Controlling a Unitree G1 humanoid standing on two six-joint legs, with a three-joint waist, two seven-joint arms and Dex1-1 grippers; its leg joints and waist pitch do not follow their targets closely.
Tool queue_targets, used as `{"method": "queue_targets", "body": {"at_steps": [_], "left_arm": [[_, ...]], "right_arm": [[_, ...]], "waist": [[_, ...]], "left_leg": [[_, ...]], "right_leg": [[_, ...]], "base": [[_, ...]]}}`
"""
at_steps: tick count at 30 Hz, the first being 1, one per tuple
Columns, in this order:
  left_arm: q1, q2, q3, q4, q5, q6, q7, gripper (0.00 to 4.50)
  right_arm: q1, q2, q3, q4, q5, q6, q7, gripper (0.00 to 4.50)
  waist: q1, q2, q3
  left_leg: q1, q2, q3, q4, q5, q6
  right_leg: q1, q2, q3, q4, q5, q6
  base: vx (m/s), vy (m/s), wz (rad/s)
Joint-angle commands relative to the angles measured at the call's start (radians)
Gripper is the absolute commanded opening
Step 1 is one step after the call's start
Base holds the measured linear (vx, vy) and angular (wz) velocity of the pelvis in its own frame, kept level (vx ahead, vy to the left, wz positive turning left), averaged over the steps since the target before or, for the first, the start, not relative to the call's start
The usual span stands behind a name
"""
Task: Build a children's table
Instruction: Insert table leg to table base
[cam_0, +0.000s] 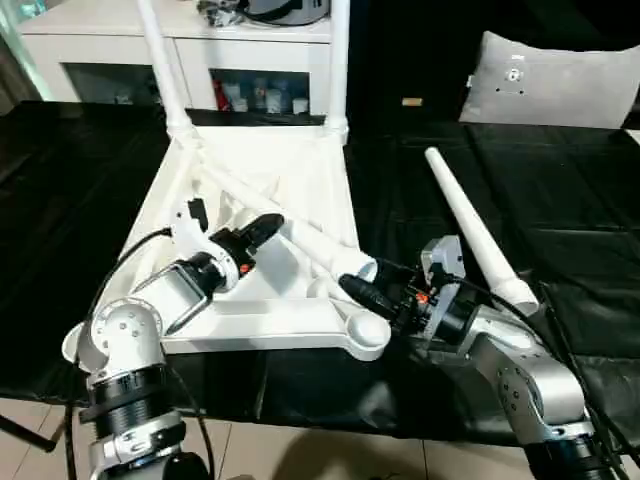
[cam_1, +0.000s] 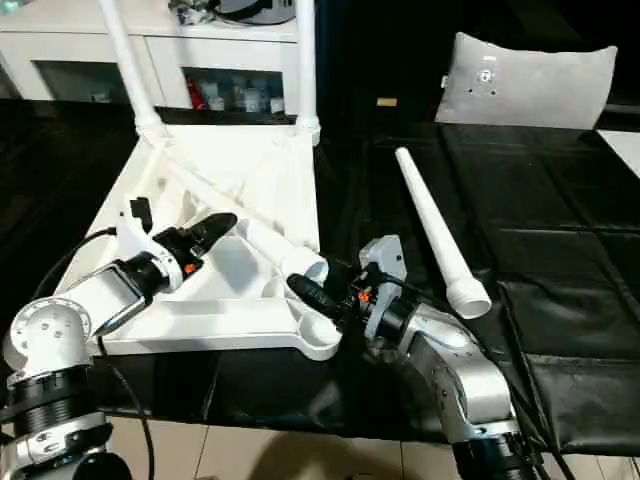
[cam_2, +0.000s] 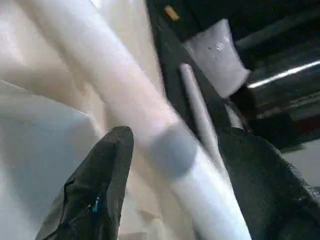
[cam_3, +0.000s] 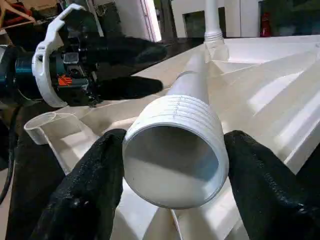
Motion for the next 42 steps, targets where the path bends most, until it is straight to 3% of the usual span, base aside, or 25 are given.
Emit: {"method": "queue_targets", "body": {"at_steps": [1, 4, 6, 8, 9, 11, 16, 22, 29, 31, 32, 33, 42], "left_arm": [[-0.019, -0.017, -0.017, 0.002, -0.012, 0.010, 0.010, 3.17], [-0.037, -0.049, 0.003, 0.032, -0.020, -0.002, 0.030, 3.17], [-0.041, -0.070, 0.018, 0.067, -0.027, -0.019, 0.069, 2.61], [-0.041, -0.074, 0.023, 0.073, -0.032, -0.022, 0.080, 2.61], [-0.041, -0.079, 0.034, 0.084, -0.047, -0.015, 0.084, 2.61], [-0.040, -0.079, 0.038, 0.094, -0.046, -0.013, 0.089, 2.47], [-0.029, -0.062, 0.019, 0.120, 0.000, -0.010, 0.102, 2.47], [-0.034, -0.060, 0.012, 0.140, -0.013, -0.026, 0.113, 2.47], [-0.073, -0.072, 0.027, 0.182, -0.028, -0.077, 0.084, 2.60], [-0.080, -0.069, 0.027, 0.193, -0.033, -0.092, 0.073, 2.53], [-0.082, -0.067, 0.027, 0.196, -0.037, -0.096, 0.070, 2.34], [-0.083, -0.066, 0.026, 0.199, -0.040, -0.100, 0.069, 2.27], [-0.085, -0.060, 0.018, 0.214, -0.052, -0.111, 0.045, 2.11]], "right_arm": [[-0.013, -0.002, 0.010, -0.028, 0.004, 0.006, 0.004, 2.76], [-0.010, 0.001, 0.012, -0.033, 0.005, 0.007, 0.003, 2.76], [-0.008, 0.003, 0.014, -0.036, 0.006, 0.008, 0.002, 2.76], [-0.008, 0.003, 0.014, -0.036, 0.006, 0.008, 0.002, 2.76], [-0.009, 0.003, 0.015, -0.035, 0.004, 0.006, 0.003, 2.76], [-0.009, 0.003, 0.016, -0.033, 0.003, 0.005, 0.003, 2.76], [-0.010, 0.002, 0.020, -0.031, 0.001, 0.005, 0.005, 2.76], [-0.011, -0.001, 0.027, -0.028, -0.002, 0.004, 0.008, 2.76], [-0.004, -0.004, 0.040, -0.029, -0.007, 0.001, 0.015, 2.76], [-0.003, -0.002, 0.043, -0.030, -0.008, 0.001, 0.014, 2.76], [-0.003, -0.002, 0.043, -0.030, -0.008, 0.001, 0.013, 2.76], [-0.002, -0.002, 0.043, -0.030, -0.008, 0.001, 0.012, 2.76], [0.006, -0.009, 0.047, -0.032, -0.014, -0.002, 0.016, 2.76]], "waist": [[0.002, -0.002, -0.073], [0.000, -0.004, -0.073], [0.001, -0.004, -0.072], [0.001, -0.005, -0.072], [0.003, 0.012, -0.072], [0.000, 0.001, -0.072], [0.000, 0.004, -0.073], [0.002, 0.004, -0.074], [0.005, 0.004, -0.075], [0.005, 0.003, -0.073], [0.005, 0.009, -0.074], [0.004, 0.005, -0.074], [0.002, 0.008, -0.074]], "left_leg": [[-0.004, 0.020, 0.003, -0.062, -0.122, 0.083], [-0.008, 0.017, 0.003, -0.060, -0.105, 0.092], [-0.007, 0.015, 0.003, -0.060, -0.121, 0.091], [-0.008, 0.016, 0.002, -0.061, -0.121, 0.091], [-0.006, 0.016, 0.000, -0.061, -0.125, 0.088], [-0.007, 0.015, 0.001, -0.062, -0.130, 0.089], [-0.006, 0.017, -0.001, -0.063, -0.133, 0.089], [-0.008, 0.019, -0.002, -0.062, -0.122, 0.091], [-0.005, 0.018, -0.001, -0.061, -0.123, 0.086], [-0.007, 0.017, -0.001, -0.062, -0.125, 0.089], [-0.007, 0.018, -0.002, -0.062, -0.125, 0.089], [-0.008, 0.017, -0.002, -0.061, -0.123, 0.089], [-0.007, 0.018, -0.002, -0.062, -0.131, 0.087]], "right_leg": [[0.059, -0.049, 0.034, -0.081, -0.267, -0.178], [0.061, -0.047, 0.033, -0.081, -0.246, -0.176], [0.062, -0.049, 0.032, -0.085, -0.275, -0.168], [0.061, -0.048, 0.032, -0.085, -0.283, -0.161], [0.060, -0.049, 0.030, -0.084, -0.287, -0.161], [0.061, -0.046, 0.029, -0.087, -0.282, -0.157], [0.060, -0.046, 0.029, -0.088, -0.285, -0.150], [0.063, -0.049, 0.030, -0.082, -0.243, -0.175], [0.061, -0.051, 0.031, -0.085, -0.254, -0.171], [0.063, -0.050, 0.030, -0.084, -0.247, -0.170], [0.063, -0.051, 0.029, -0.083, -0.244, -0.172], [0.064, -0.049, 0.029, -0.083, -0.237, -0.172], [0.065, -0.050, 0.029, -0.083, -0.236, -0.180]], "base": [[0.000, 0.000, 0.00], [0.000, 0.000, 0.00], [0.000, 0.000, 0.00], [0.000, 0.000, 0.00], [0.000, 0.000, 0.00], [0.000, 0.000, 0.00], [0.000, 0.000, 0.00], [0.000, 0.000, 0.00], [0.000, 0.000, 0.00], [0.000, 0.000, 0.00], [0.000, 0.000, 0.00], [0.000, 0.000, 0.00], [0.000, 0.000, 0.00]]}}
